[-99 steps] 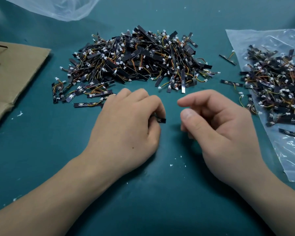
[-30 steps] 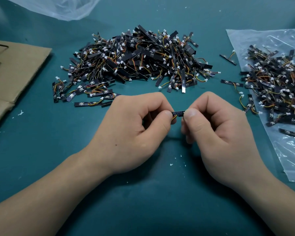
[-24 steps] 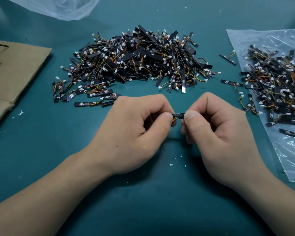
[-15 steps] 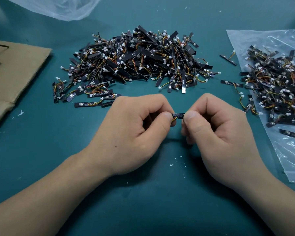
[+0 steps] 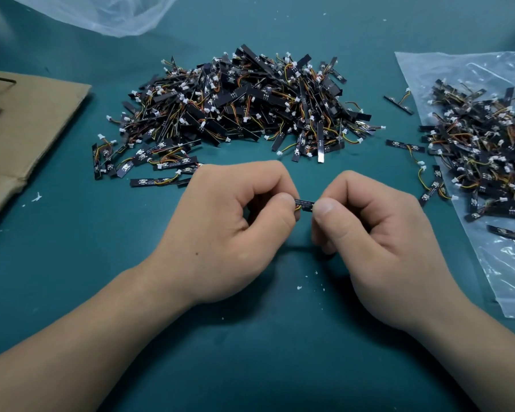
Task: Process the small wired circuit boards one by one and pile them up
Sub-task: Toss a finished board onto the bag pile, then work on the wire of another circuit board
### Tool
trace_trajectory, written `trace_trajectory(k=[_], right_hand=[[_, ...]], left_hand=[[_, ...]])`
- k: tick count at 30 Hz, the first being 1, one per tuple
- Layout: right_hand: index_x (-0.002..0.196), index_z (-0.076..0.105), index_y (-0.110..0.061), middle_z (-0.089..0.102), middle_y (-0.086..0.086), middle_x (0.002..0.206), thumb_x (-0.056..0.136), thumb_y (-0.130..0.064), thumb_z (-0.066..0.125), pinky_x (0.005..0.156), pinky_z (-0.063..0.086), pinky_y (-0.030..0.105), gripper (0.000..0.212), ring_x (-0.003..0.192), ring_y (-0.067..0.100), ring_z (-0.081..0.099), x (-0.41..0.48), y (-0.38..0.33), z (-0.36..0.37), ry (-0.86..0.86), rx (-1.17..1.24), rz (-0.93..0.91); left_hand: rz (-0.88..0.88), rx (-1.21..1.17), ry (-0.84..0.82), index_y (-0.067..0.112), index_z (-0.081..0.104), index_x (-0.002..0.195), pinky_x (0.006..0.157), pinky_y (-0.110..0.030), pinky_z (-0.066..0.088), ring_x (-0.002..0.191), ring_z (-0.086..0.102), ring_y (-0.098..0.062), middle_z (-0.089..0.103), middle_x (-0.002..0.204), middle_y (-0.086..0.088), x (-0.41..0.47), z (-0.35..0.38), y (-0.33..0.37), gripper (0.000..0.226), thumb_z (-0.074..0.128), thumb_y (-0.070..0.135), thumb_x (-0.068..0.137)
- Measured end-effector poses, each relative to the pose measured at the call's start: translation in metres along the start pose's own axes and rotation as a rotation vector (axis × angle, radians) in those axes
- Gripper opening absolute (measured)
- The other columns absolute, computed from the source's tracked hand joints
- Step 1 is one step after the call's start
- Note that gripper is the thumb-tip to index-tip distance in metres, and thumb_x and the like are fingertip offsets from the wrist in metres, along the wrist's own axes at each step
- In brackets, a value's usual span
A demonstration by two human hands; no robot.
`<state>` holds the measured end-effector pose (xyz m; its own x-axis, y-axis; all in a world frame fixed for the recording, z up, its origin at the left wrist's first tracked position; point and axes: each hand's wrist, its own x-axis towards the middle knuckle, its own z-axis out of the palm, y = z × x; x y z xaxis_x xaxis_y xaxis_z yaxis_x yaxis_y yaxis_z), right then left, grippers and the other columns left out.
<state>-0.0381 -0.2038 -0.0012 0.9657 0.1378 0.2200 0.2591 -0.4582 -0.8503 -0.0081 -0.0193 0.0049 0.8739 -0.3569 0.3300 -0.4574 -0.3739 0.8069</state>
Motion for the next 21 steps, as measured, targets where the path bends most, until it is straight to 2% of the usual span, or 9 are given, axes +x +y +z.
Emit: trace_trajectory(k=[3, 5, 7, 8, 10, 12, 16, 18, 21], right_hand=[[0.069, 0.054, -0.012, 0.055, 0.011, 0.062, 0.093, -0.037, 0.047, 0.058, 0.042, 0.047, 0.036, 0.06, 0.029, 0.051, 0.0, 0.002, -0.002, -0.107, 0.04, -0.001], [0.066, 0.052, -0.012, 0.053, 0.012, 0.06, 0.093, -0.034, 0.047, 0.055, 0.042, 0.044, 0.035, 0.057, 0.027, 0.05, 0.0, 0.004, -0.003, -0.129, 0.072, -0.007], [0.068, 0.056, -0.014, 0.056, 0.01, 0.061, 0.094, -0.03, 0.048, 0.052, 0.042, 0.035, 0.032, 0.054, 0.023, 0.05, 0.001, 0.005, -0.003, -0.022, 0.168, -0.024], [0.075, 0.061, -0.017, 0.059, 0.007, 0.065, 0.097, -0.028, 0.048, 0.05, 0.042, 0.03, 0.027, 0.052, 0.021, 0.051, 0.002, 0.005, -0.004, 0.075, 0.26, -0.04], [0.111, 0.063, -0.026, 0.066, 0.002, 0.077, 0.104, -0.024, 0.047, 0.048, 0.04, 0.026, 0.018, 0.049, 0.02, 0.05, 0.005, 0.006, -0.008, 0.261, 0.442, -0.067], [0.132, 0.055, -0.023, 0.069, 0.0, 0.082, 0.106, -0.02, 0.048, 0.049, 0.039, 0.025, 0.028, 0.048, 0.018, 0.05, 0.008, 0.009, -0.009, 0.332, 0.508, -0.011], [0.111, 0.07, -0.024, 0.07, 0.001, 0.074, 0.099, -0.017, 0.057, 0.053, 0.043, 0.016, 0.019, 0.05, 0.011, 0.053, 0.007, 0.01, -0.003, 0.187, 0.335, 0.051], [0.101, 0.072, -0.026, 0.071, -0.002, 0.071, 0.098, -0.017, 0.06, 0.056, 0.044, 0.013, 0.015, 0.053, 0.007, 0.057, 0.003, 0.009, 0.001, 0.116, 0.233, 0.028], [0.097, 0.071, -0.029, 0.071, -0.006, 0.072, 0.096, -0.017, 0.064, 0.06, 0.046, 0.013, 0.014, 0.06, 0.009, 0.063, -0.001, 0.007, 0.002, 0.094, 0.155, 0.015]], left_hand=[[0.01, 0.002, 0.018, 0.016, 0.067, 0.078, 0.054, -0.022, 0.039, 0.056, 0.051, -0.017, 0.056, 0.06, 0.002, 0.001, 0.001, 0.0, 0.017, 0.055, 0.011, 0.09], [0.035, -0.015, 0.053, 0.019, 0.067, 0.101, 0.059, -0.027, 0.044, 0.062, 0.056, -0.019, 0.06, 0.075, 0.005, 0.002, 0.002, 0.001, 0.015, 0.058, 0.013, 0.092], [0.038, -0.062, 0.151, 0.02, 0.059, 0.125, 0.065, -0.033, 0.048, 0.072, 0.059, -0.022, 0.062, 0.093, 0.007, 0.003, 0.003, 0.0, 0.032, 0.059, 0.014, 0.093], [0.031, -0.073, 0.22, 0.02, 0.056, 0.129, 0.067, -0.033, 0.048, 0.077, 0.059, -0.022, 0.063, 0.099, 0.007, 0.003, 0.002, -0.001, 0.036, 0.058, 0.013, 0.094], [-0.013, -0.024, 0.338, 0.02, 0.057, 0.127, 0.072, -0.024, 0.045, 0.088, 0.058, -0.02, 0.064, 0.105, 0.008, 0.005, 0.0, -0.003, 0.036, 0.056, 0.011, 0.092], [-0.093, 0.048, 0.362, 0.024, 0.059, 0.124, 0.078, -0.015, 0.041, 0.097, 0.057, -0.014, 0.062, 0.11, 0.015, 0.006, -0.001, -0.008, 0.036, 0.057, 0.012, 0.09], [-0.211, 0.137, 0.234, 0.029, 0.058, 0.125, 0.087, -0.004, 0.036, 0.107, 0.051, 0.003, 0.055, 0.115, 0.021, 0.006, 0.004, -0.012, 0.038, 0.055, 0.023, 0.087], [-0.179, 0.128, 0.208, 0.028, 0.058, 0.126, 0.095, -0.011, 0.042, 0.115, 0.052, 0.001, 0.056, 0.12, 0.018, 0.006, 0.004, -0.01, 0.04, 0.055, 0.02, 0.087], [-0.1, -0.041, 0.217, 0.021, 0.06, 0.122, 0.089, -0.026, 0.057, 0.118, 0.059, -0.011, 0.06, 0.121, 0.012, 0.006, 0.005, -0.007, 0.04, 0.053, 0.003, 0.087]])
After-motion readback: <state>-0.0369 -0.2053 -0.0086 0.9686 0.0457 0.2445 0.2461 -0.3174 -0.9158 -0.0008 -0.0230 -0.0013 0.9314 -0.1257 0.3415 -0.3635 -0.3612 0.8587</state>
